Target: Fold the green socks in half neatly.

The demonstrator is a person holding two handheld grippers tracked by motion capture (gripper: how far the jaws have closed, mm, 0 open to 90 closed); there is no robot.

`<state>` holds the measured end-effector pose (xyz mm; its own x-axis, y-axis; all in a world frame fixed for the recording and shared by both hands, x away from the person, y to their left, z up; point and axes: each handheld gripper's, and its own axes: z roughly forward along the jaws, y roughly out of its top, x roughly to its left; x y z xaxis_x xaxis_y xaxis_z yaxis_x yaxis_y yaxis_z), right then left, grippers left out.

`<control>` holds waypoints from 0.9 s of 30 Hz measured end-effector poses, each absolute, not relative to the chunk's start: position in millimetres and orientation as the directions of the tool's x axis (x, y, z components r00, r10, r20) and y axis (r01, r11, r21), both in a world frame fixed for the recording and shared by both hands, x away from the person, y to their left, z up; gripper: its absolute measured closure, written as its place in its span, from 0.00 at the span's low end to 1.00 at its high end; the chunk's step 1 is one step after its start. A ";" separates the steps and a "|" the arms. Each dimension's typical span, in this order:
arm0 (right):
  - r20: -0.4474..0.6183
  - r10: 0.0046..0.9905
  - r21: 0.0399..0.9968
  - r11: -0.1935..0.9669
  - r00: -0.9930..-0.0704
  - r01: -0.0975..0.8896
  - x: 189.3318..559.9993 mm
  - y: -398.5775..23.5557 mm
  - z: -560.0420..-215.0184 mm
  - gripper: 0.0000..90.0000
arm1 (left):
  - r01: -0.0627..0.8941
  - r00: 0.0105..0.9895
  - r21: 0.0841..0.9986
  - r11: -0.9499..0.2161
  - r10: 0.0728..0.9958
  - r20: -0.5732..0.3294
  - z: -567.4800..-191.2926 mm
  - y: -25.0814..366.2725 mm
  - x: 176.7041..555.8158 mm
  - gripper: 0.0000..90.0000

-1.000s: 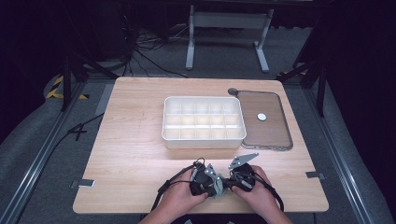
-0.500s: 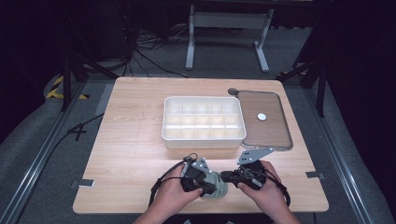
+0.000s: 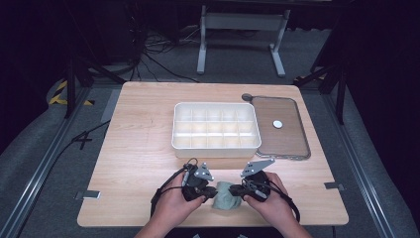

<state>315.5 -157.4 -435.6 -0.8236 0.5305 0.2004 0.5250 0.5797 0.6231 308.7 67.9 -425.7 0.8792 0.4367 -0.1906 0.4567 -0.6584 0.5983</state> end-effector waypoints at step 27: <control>0.079 0.573 0.690 0.559 -0.816 0.460 309.0 -167.3 -440.6 0.95 | 0.409 0.906 0.613 -0.676 0.383 -0.182 -444.7 35.5 307.5 0.75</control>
